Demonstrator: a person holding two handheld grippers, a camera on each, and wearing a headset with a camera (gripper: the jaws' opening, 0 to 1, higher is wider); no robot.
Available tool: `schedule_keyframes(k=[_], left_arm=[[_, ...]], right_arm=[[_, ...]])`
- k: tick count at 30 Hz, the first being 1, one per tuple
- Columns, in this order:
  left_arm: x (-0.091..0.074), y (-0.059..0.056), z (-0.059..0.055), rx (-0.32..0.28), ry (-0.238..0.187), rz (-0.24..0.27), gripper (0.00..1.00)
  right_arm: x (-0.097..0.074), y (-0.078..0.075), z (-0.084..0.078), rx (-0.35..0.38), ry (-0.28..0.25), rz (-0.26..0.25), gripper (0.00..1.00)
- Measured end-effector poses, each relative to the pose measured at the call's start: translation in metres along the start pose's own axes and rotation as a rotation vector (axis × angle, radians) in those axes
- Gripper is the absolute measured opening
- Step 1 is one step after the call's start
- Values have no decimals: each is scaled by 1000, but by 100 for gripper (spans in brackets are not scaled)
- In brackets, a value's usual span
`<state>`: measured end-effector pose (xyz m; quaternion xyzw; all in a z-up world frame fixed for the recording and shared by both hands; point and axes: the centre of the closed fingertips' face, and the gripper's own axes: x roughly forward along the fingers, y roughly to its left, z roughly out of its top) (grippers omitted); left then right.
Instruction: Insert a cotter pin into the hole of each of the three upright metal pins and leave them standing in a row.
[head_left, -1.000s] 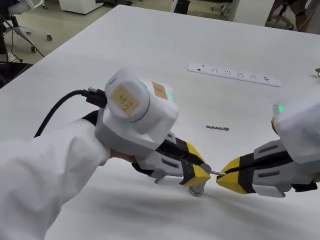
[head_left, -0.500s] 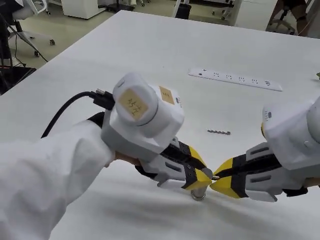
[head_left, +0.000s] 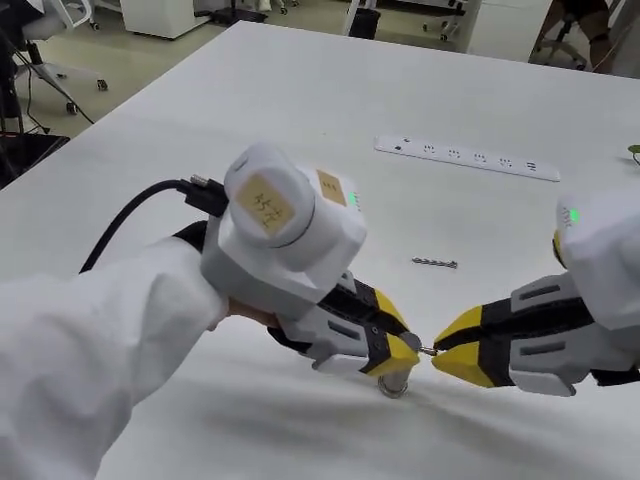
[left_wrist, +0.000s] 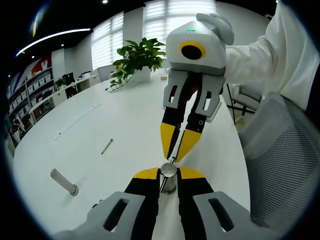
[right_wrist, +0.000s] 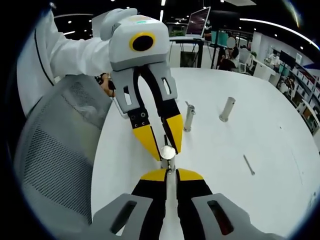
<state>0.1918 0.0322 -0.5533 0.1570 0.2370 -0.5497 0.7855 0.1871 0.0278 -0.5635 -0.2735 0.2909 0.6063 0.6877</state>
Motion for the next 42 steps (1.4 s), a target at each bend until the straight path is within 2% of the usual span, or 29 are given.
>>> schedule_keyframes(k=[5, 13, 17, 19, 23, 27, 30, 33, 35, 36, 37, 42], left_arm=[[0, 0, 0, 2, 0, 1, 10], [0, 0, 0, -2, -2, 3, 10], [-1, 0, -1, -21, -8, -1, 10], [-1, -1, -2, -1, -13, 6, 10], [-6, -3, -9, -10, -2, 12, 13], [-15, -3, -18, -35, -11, 28, 22], [-24, -9, -26, -44, -6, 24, 27], [-32, -14, -30, -60, -20, 22, 34], [-36, -21, -29, -75, -58, -4, 41], [-39, -29, -28, -111, -92, -40, 44], [-41, -34, -29, -145, -98, -60, 47], [-49, -39, -42, -126, -70, -53, 64]], right_arm=[[2, 4, 3, 6, -8, 16, 0], [2, 4, 5, 5, -14, 13, 0], [1, 6, 5, 4, -21, 18, 0], [0, 6, 5, 8, -24, 14, 0], [-2, 9, 8, 15, -33, 18, 9], [-1, 11, 9, 9, -33, 15, 10], [0, 10, 9, 7, -30, 9, 12], [1, 10, 11, 8, -28, 3, 13], [1, 9, 11, 9, -29, 0, 14], [1, 9, 12, 10, -29, -1, 14], [2, 9, 12, 9, -30, -2, 15], [3, 10, 13, 1, -24, 4, 16]])
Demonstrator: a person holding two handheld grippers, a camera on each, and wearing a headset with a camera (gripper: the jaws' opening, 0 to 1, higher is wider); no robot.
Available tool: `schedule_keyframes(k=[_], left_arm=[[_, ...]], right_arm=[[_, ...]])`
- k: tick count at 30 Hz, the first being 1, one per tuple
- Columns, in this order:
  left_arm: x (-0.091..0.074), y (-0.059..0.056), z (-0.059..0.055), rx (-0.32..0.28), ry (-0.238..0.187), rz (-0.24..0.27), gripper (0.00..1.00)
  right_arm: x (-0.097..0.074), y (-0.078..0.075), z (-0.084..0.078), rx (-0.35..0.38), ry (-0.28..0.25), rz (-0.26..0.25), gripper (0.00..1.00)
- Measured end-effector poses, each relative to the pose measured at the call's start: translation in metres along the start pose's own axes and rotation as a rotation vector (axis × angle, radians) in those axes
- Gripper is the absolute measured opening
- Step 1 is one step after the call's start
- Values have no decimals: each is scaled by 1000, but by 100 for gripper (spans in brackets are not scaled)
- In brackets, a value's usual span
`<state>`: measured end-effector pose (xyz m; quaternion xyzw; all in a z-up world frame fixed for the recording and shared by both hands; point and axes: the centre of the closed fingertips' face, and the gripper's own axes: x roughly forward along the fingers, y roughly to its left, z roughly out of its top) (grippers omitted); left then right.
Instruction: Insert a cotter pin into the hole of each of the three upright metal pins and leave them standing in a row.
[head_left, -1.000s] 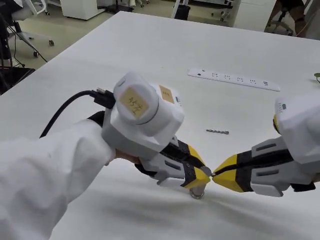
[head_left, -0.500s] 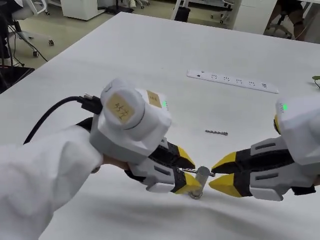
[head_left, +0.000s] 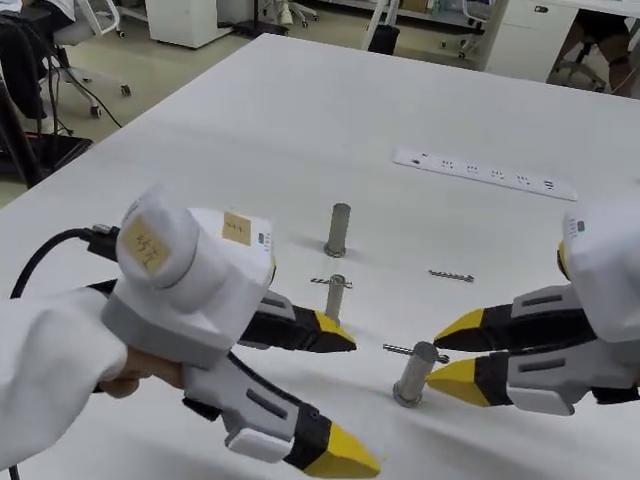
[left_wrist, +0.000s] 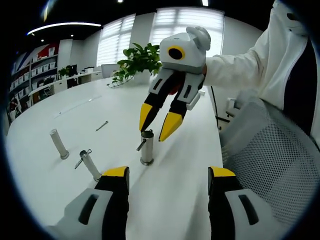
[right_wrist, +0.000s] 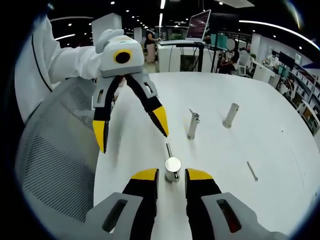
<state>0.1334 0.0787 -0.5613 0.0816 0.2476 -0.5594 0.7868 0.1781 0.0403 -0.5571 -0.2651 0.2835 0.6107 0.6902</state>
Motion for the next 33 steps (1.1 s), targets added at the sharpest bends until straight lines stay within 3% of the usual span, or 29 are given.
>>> schedule_keyframes(k=[3, 7, 13, 19, 26, 33], left_arm=[[-4, -8, -3, -45, -3, -31, 68], [-7, -5, -3, -63, -13, -8, 83], [-15, 2, 5, -82, -53, 25, 99], [-18, -2, 2, -92, -27, 26, 99], [-19, -9, 1, -97, -25, 15, 99], [-22, -9, -3, -91, -13, 26, 99]], right_arm=[[2, 0, -1, 4, 3, 3, 17], [4, -1, -1, 8, 4, 0, 17], [6, -2, -1, 15, 0, 0, 18], [11, -2, -2, 10, 5, 15, 16], [17, 0, -2, 8, 9, 29, 14], [21, -2, -3, 10, 11, 34, 10]])
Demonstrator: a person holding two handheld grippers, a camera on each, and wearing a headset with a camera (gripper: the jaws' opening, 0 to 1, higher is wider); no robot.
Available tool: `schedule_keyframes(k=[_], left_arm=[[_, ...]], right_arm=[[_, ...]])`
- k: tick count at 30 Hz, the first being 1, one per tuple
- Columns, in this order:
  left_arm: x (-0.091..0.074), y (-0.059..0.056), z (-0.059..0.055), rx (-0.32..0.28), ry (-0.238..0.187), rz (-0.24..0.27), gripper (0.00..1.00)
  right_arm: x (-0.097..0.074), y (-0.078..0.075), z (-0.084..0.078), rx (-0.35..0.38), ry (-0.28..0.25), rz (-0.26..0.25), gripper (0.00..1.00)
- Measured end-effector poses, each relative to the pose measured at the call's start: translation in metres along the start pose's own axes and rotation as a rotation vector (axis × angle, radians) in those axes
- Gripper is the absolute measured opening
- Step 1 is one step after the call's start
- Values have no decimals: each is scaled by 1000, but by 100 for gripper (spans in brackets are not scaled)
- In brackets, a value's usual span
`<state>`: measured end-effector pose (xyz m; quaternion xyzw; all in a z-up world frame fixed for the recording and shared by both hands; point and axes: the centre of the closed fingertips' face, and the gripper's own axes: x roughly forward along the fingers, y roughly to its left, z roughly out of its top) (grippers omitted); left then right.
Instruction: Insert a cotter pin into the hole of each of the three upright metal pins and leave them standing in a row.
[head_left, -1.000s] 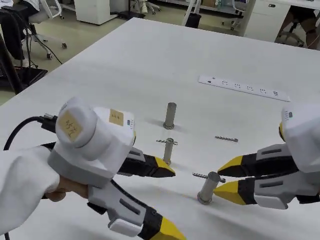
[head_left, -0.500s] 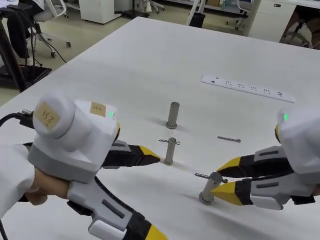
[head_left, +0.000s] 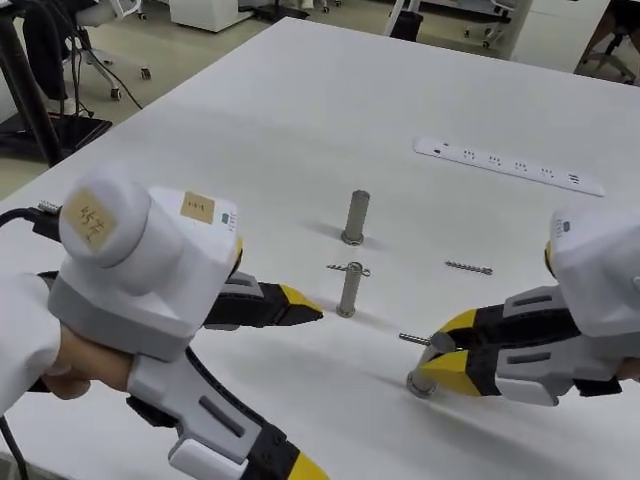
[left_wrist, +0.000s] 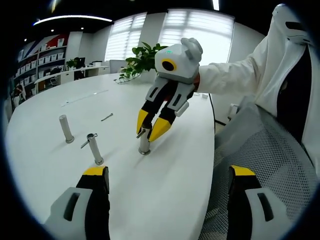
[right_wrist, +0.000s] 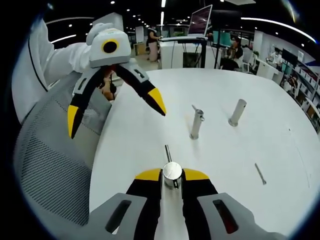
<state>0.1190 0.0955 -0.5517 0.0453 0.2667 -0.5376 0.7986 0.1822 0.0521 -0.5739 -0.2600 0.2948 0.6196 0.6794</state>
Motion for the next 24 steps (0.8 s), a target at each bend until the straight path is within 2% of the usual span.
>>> schedule_keyframes(k=[9, 13, 18, 22, 24], left_arm=[[-2, 9, 0, 1, -5, 33, 99], [-3, 10, 0, 2, -5, 39, 99], [-4, 12, -1, 4, 4, 55, 99], [-6, 13, 0, 3, 2, 59, 99], [-6, 13, -1, 4, 4, 63, 99]], right_arm=[[0, 0, 0, 10, 5, -6, 9], [0, 0, 0, -1, 13, -16, 8], [0, -1, 1, 23, 16, -15, 8], [1, -14, 1, 65, 7, -37, 8], [1, -18, 3, 57, 5, -46, 8]])
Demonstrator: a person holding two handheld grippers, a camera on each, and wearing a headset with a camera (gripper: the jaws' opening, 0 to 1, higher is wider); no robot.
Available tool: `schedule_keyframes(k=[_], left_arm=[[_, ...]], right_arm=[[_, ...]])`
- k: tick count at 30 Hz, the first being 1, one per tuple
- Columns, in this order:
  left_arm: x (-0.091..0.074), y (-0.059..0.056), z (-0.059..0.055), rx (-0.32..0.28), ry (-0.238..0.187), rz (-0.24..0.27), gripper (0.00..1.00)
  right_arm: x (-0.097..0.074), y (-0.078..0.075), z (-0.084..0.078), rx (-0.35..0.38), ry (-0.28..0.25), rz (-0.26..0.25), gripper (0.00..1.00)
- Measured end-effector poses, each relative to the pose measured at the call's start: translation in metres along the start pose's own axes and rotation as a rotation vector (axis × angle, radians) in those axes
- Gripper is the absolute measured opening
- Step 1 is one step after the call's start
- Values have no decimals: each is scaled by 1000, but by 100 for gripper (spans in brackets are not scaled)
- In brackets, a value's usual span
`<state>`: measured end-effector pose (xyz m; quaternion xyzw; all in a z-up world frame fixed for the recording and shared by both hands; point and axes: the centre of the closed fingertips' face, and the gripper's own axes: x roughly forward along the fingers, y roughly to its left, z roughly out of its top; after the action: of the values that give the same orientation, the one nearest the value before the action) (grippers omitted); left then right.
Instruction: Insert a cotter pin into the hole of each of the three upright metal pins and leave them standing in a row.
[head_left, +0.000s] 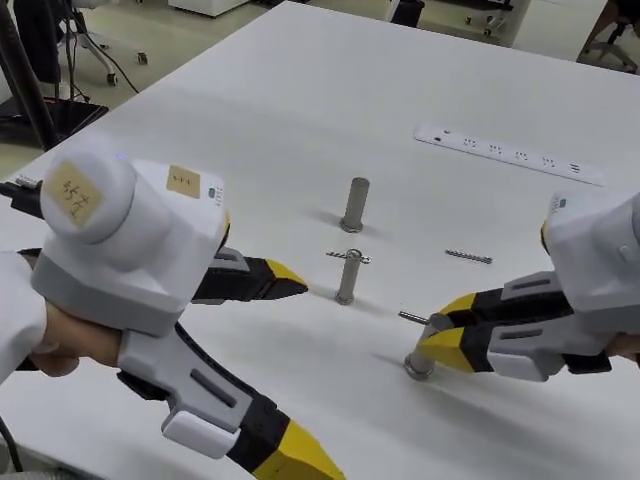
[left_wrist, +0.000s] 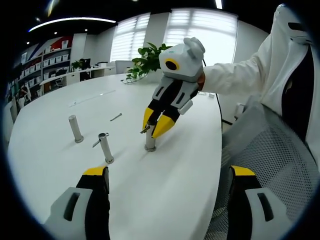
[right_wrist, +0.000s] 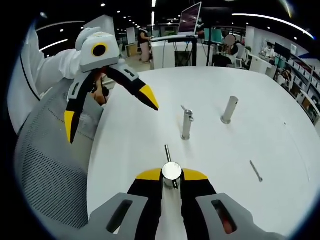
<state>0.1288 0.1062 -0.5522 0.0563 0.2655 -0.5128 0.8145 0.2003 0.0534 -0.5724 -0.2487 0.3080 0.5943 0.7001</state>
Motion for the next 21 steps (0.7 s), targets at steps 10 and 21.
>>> schedule_keyframes(k=[10, 21], left_arm=[[-1, 4, 0, -17, 3, 12, 99], [-5, 6, -5, -8, 23, 25, 97]], right_arm=[[4, -24, 9, -10, 3, -34, 8], [7, -39, 11, -28, 10, -36, 8]])
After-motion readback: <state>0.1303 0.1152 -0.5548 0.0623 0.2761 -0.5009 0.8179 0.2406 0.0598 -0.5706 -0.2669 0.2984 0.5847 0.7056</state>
